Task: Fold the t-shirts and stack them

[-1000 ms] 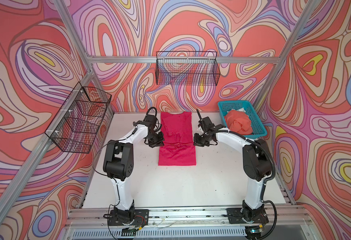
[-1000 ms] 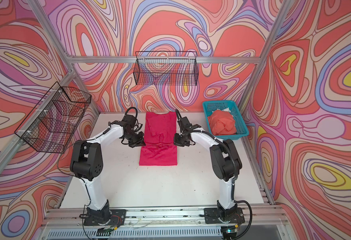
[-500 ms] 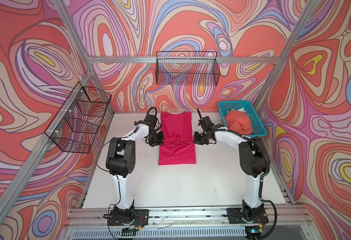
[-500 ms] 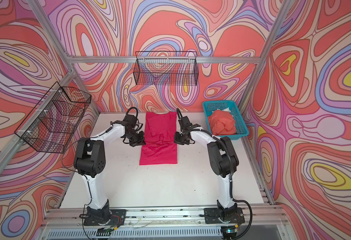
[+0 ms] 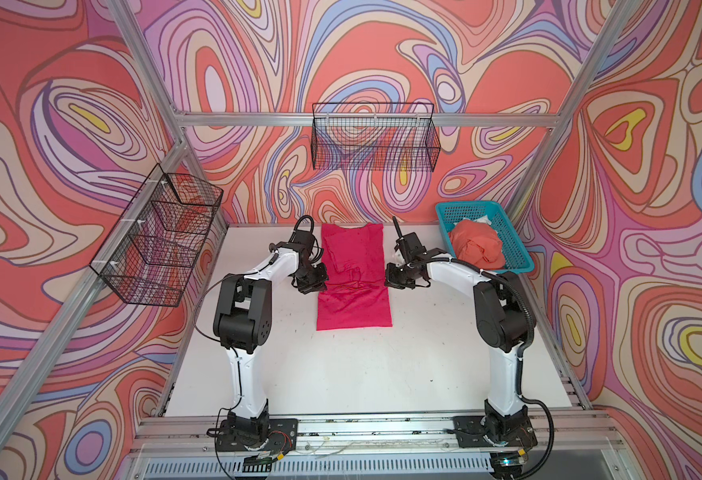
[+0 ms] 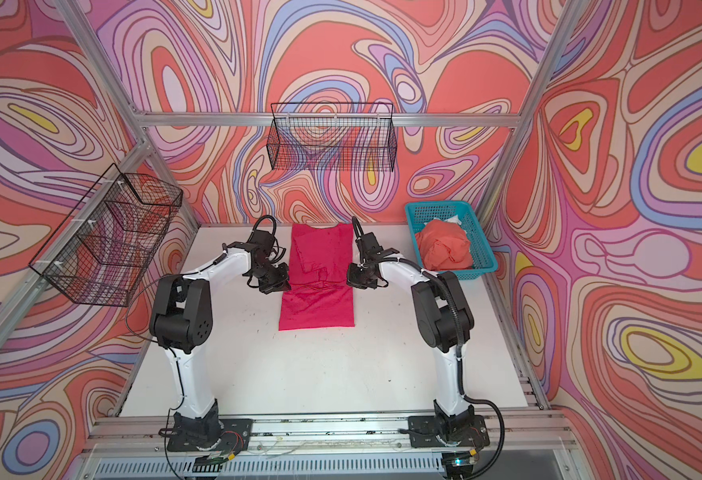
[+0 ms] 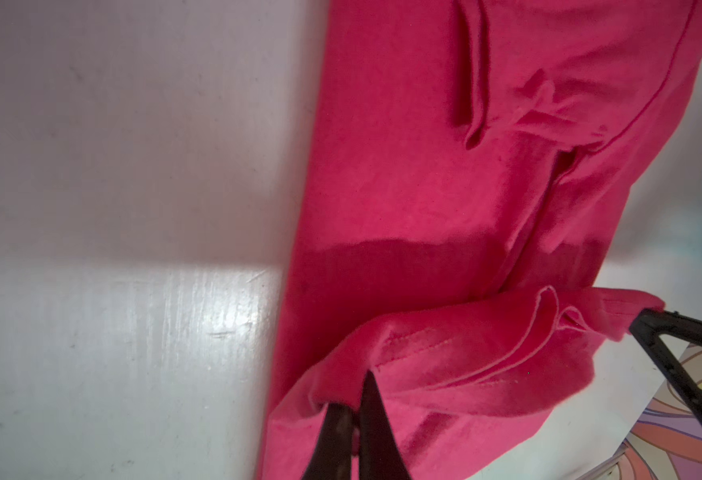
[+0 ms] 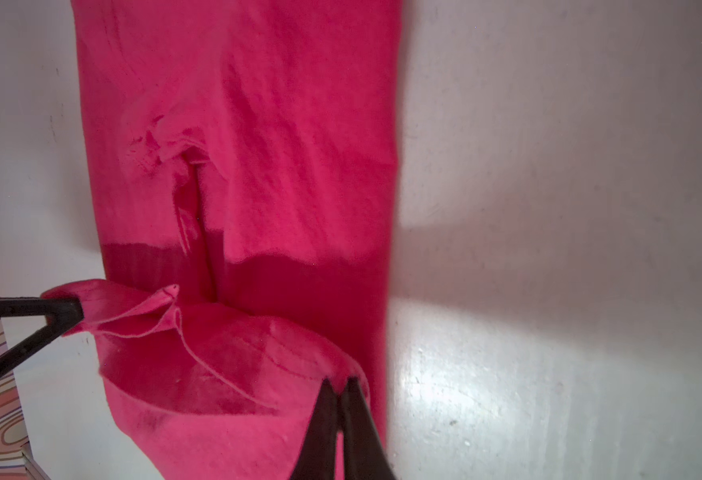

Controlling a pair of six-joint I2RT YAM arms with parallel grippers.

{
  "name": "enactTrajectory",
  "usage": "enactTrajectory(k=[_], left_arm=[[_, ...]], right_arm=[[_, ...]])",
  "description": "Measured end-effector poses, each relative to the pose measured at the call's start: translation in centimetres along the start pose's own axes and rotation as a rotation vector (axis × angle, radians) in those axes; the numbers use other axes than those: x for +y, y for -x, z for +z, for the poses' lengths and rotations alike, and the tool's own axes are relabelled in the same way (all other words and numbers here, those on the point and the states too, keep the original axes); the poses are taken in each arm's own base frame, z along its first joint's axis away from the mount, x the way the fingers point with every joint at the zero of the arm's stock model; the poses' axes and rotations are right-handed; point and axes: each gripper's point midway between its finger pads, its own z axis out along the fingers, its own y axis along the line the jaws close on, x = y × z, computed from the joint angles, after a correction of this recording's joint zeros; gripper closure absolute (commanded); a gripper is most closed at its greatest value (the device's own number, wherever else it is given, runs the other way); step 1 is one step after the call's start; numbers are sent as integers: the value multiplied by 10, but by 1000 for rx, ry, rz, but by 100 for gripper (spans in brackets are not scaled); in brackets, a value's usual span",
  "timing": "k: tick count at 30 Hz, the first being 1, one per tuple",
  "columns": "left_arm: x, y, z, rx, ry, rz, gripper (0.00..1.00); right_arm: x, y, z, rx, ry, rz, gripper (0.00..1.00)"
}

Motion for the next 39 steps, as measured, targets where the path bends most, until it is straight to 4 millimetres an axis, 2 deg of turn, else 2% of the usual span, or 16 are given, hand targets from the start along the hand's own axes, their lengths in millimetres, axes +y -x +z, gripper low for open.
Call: enactTrajectory(k=[2, 4, 6, 8, 11, 15, 17, 19, 24, 26, 29, 33, 35, 39], left_arm=[[1, 0, 0, -3, 5, 1, 54], [2, 1, 0, -6, 10, -4, 43], [3, 2, -1, -12, 17, -9, 37], [4, 3, -4, -26, 24, -12, 36], [0, 3, -20, -64, 17, -1, 36], [-12, -4, -48, -118, -19, 28, 36], [-17, -13, -51, -116, -34, 42, 37], [-21, -28, -43, -91, -47, 58, 38], [-16, -76, -10, 31, -42, 54, 39], [-15, -87, -3, 59, -45, 47, 39], [-12, -98, 1, 80, -55, 33, 40], [-10, -112, -2, 92, -68, 26, 40], [-8, -117, -2, 96, -71, 26, 40], [3, -126, 7, 116, -46, 26, 40]], right_arm=[[-1, -1, 1, 3, -2, -1, 83], [-2, -1, 2, 4, -5, 0, 67], [-2, 0, 1, -1, -8, -5, 59], [-3, 1, 0, -5, -13, -10, 55], [-1, 4, -7, -22, -11, -16, 53], [12, 6, -32, -65, 20, -22, 52], [19, 5, -41, -80, 37, -25, 52], [24, -1, -43, -82, 50, -30, 52], [27, -42, -28, 0, 54, -20, 52], [28, -64, -21, 44, 55, -9, 53], [31, -96, -18, 100, 61, 6, 54], [41, -128, -20, 142, 92, 15, 54], [42, -137, -19, 153, 102, 21, 55], [29, -146, -12, 169, 75, 38, 55]])
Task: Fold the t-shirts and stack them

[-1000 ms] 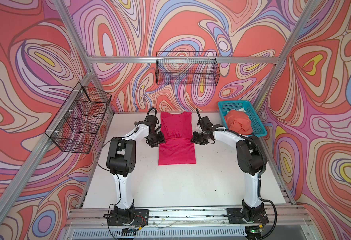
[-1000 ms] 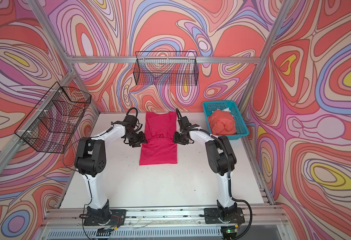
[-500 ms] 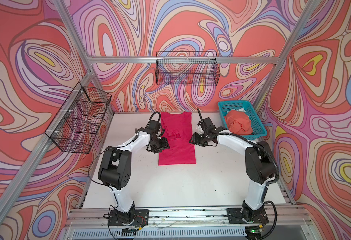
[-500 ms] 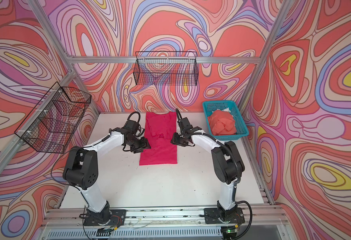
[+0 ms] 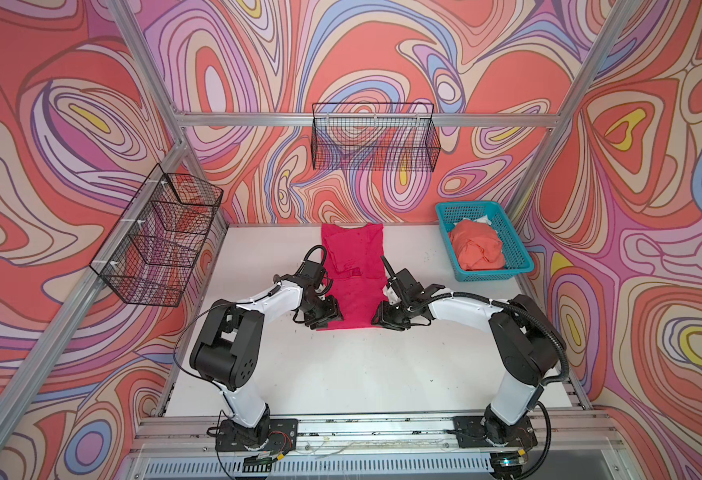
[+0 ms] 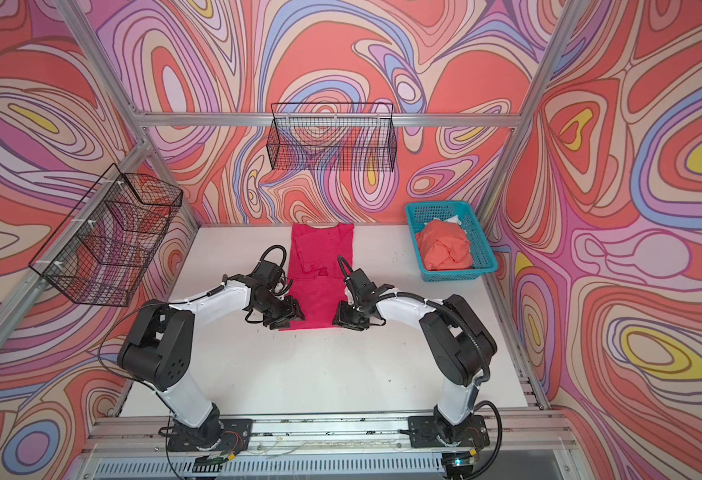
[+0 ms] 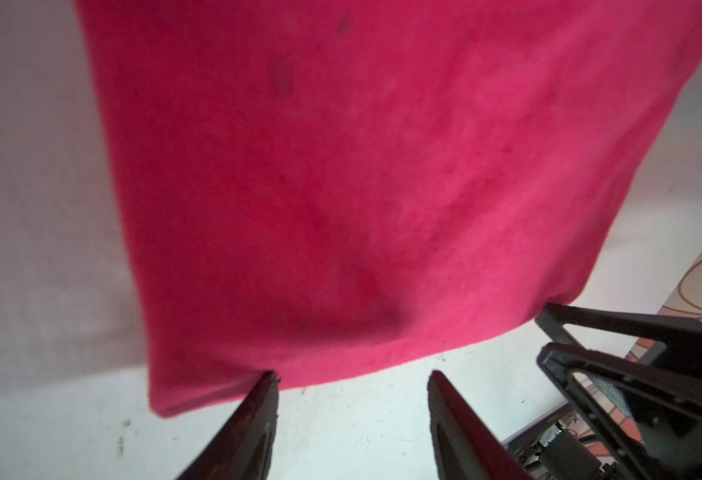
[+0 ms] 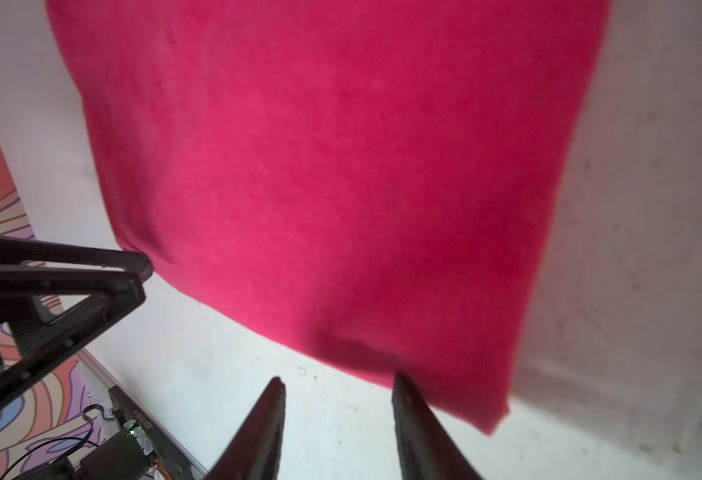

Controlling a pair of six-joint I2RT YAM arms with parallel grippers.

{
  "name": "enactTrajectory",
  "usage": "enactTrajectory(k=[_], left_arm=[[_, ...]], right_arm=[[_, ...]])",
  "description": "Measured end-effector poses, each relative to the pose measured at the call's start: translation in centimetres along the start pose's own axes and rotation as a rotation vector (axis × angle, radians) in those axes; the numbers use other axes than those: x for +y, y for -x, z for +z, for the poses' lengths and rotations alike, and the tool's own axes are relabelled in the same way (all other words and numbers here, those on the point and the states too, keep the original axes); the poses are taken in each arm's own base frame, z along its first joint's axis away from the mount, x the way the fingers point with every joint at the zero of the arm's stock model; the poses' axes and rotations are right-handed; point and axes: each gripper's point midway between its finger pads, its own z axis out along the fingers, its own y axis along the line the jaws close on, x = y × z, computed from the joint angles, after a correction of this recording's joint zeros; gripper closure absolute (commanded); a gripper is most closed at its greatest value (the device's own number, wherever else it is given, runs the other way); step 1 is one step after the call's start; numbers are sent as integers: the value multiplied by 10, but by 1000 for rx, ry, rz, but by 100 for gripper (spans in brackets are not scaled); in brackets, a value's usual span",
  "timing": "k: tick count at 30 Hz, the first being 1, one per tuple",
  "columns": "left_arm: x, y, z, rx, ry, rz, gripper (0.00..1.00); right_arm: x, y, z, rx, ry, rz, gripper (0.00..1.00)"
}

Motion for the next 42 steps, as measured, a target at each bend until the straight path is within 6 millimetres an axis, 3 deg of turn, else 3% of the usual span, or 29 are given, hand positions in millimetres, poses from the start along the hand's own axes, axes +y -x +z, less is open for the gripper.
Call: enactTrajectory(k=[3, 15, 17, 22, 29, 33, 37, 42], left_arm=[[10, -3, 7, 11, 30, -2, 41], [11, -1, 7, 7, 23, 17, 41], [10, -1, 6, 4, 20, 18, 41], [6, 0, 0, -11, 7, 14, 41], [5, 0, 0, -14, -5, -3, 43], [9, -3, 3, -5, 3, -9, 43], [13, -3, 6, 0, 7, -17, 43], [15, -2, 7, 4, -6, -18, 44]], right_arm=[[-8, 2, 4, -4, -23, 1, 55], [-19, 6, 0, -5, -88, -22, 56], [-11, 10, -4, -7, -81, -30, 56], [35, 25, -12, -52, 31, -70, 59], [65, 16, 6, -24, 166, -54, 62], [64, 9, 27, 25, 208, -30, 62], [47, -3, 45, 70, 194, -3, 63], [31, 2, 35, 48, 173, 0, 62]])
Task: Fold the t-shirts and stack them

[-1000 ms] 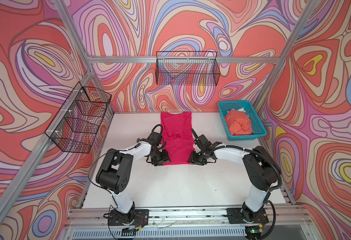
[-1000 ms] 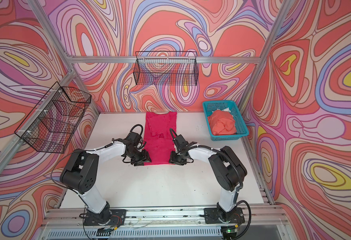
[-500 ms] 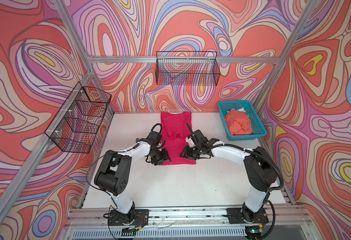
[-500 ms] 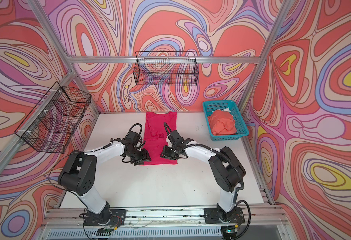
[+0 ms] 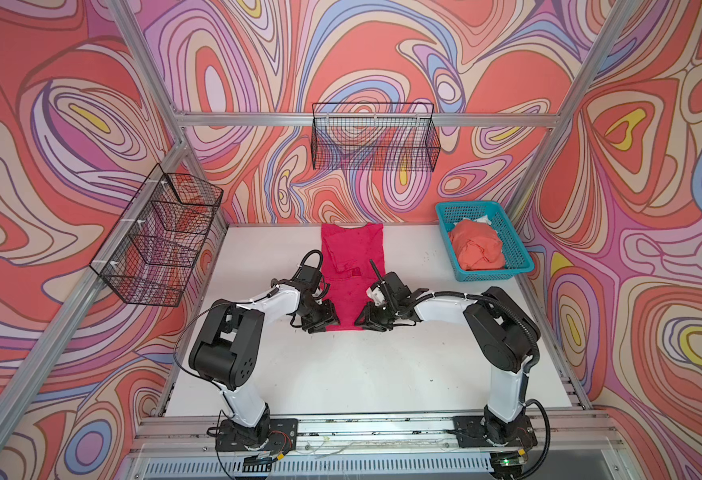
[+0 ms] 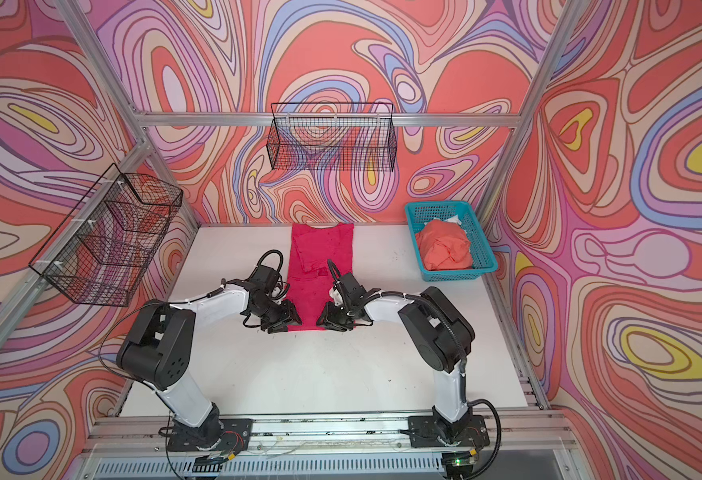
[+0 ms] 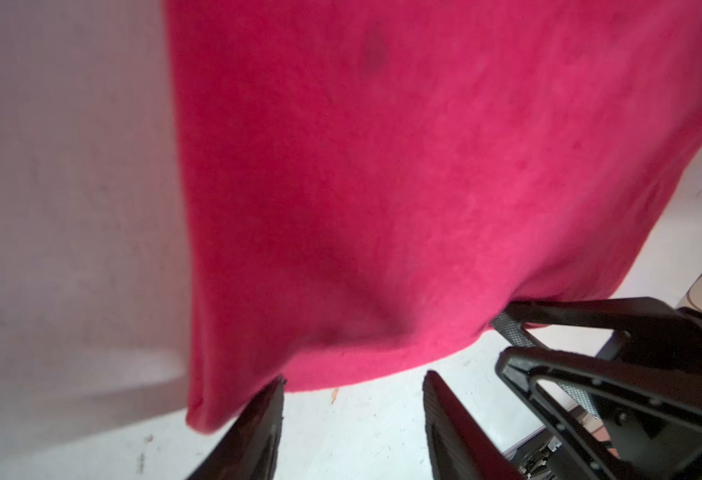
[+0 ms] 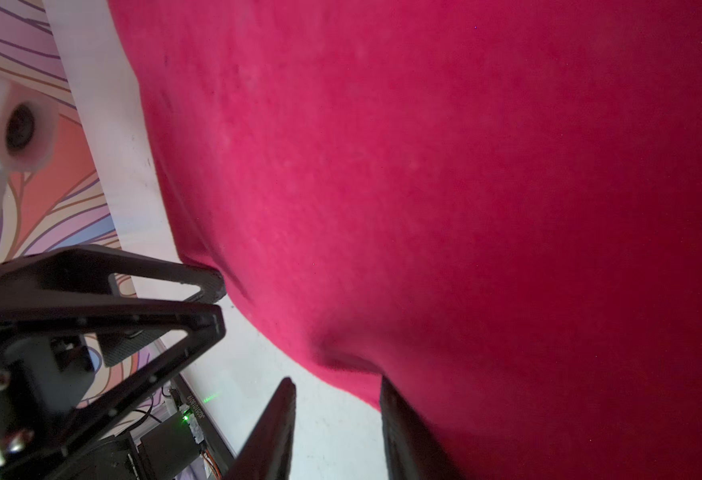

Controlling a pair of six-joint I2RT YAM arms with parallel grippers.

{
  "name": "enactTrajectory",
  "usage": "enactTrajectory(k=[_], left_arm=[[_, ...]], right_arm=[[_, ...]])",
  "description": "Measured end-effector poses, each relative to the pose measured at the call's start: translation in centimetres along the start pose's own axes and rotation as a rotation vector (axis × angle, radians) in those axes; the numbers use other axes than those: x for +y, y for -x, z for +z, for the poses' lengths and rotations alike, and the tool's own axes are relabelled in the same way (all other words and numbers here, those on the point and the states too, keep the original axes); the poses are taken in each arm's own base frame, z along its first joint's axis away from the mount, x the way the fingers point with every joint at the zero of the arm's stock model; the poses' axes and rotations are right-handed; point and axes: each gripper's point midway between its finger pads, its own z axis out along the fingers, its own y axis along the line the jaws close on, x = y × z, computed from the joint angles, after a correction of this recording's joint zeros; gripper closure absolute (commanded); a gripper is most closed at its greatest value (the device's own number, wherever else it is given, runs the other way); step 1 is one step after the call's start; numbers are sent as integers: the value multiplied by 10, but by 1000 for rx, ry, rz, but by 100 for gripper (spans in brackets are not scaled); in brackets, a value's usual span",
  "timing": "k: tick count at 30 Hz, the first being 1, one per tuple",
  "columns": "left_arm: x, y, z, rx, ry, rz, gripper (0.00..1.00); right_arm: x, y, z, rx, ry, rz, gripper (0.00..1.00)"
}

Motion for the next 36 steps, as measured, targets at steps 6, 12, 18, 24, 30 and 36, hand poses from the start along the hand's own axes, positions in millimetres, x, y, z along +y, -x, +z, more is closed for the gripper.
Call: enactTrajectory(k=[6, 12, 18, 24, 30, 36], left_arm=[[1, 0, 0, 6, -10, 10, 44], [0, 0, 0, 6, -11, 18, 43], [0, -5, -7, -10, -20, 23, 36], [-5, -6, -33, -78, -40, 42, 37], [19, -13, -24, -78, 8, 9, 45], [36, -21, -15, -73, 46, -5, 50]], right_arm=[[-35, -1, -33, -30, -84, 37, 61], [-56, -5, -51, -39, -167, 48, 59], [-65, -11, -69, -57, -245, 33, 58], [-74, -15, -71, -62, -276, 27, 59], [-72, -10, -65, -75, -258, 16, 59], [-70, -9, -59, -80, -235, 7, 60]])
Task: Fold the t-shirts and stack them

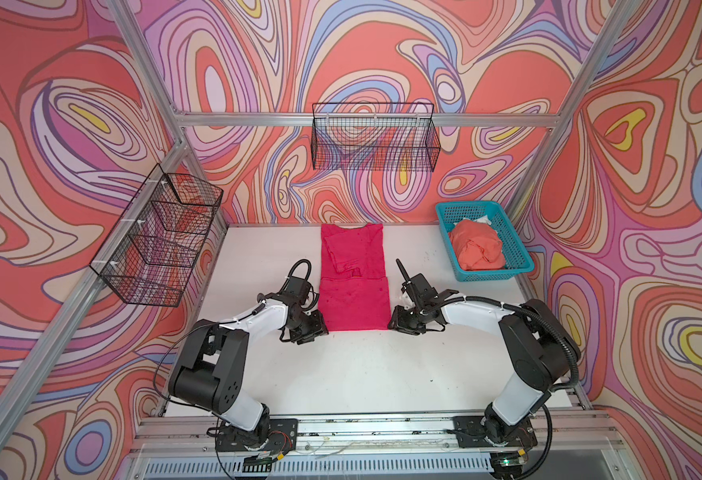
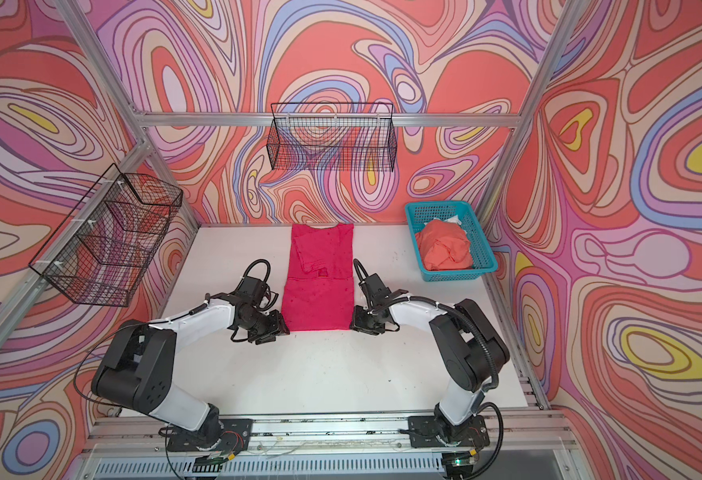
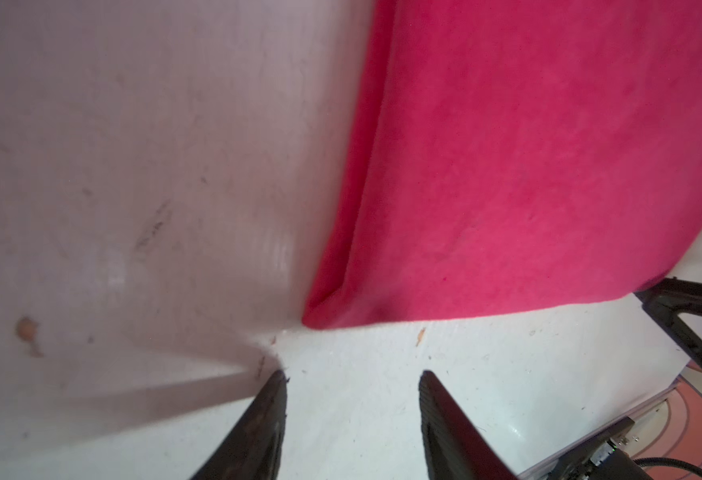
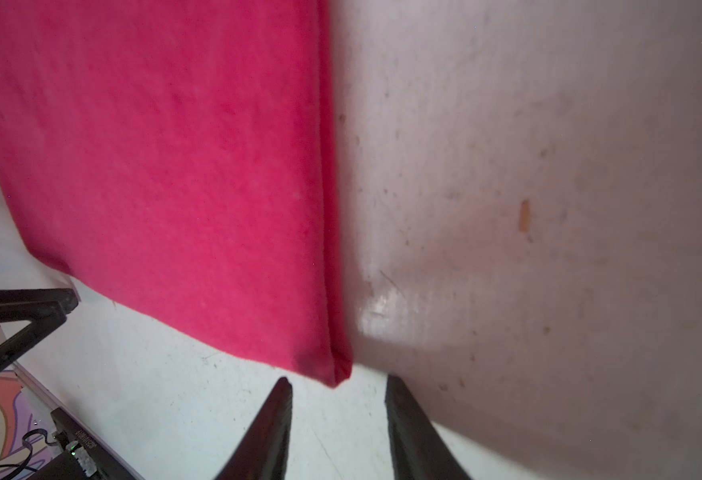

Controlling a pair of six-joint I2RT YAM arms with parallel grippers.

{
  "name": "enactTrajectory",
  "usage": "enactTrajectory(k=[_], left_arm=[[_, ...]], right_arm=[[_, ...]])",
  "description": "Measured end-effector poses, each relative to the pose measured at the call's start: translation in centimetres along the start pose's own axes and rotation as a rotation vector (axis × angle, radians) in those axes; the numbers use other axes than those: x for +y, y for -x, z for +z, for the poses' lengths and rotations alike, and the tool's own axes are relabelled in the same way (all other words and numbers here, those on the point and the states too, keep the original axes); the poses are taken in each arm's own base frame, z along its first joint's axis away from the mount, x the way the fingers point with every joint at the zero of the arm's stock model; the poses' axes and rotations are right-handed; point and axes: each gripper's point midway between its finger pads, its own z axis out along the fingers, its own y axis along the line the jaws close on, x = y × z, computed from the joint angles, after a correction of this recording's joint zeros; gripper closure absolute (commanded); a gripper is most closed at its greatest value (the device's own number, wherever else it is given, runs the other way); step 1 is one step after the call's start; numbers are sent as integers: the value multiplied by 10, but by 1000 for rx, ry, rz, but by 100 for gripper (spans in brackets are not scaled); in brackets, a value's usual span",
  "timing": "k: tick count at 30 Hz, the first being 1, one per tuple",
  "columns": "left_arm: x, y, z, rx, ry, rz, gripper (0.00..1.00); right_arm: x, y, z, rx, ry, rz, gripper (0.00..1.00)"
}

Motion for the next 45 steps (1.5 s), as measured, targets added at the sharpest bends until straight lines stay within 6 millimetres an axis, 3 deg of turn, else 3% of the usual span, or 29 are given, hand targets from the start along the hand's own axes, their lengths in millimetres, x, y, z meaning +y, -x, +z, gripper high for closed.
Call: enactTrajectory(k=[7, 21, 31, 40, 45], left_arm=[[-3, 13, 2, -62, -14, 17, 58], [-3, 24, 5, -105, -7, 17, 63], [3, 25, 1, -144, 17, 9, 54], [1, 30, 3, -158, 3, 11, 69], [1, 29, 5, -156, 2, 14, 72]], right_arm=[[5, 2, 3, -16, 31, -9, 62], [7, 5, 6, -32, 49, -16, 71], [7, 6, 8, -39, 58, -19, 73], [8, 6, 8, -41, 61, -21, 74], [8, 6, 8, -42, 63, -18, 75]])
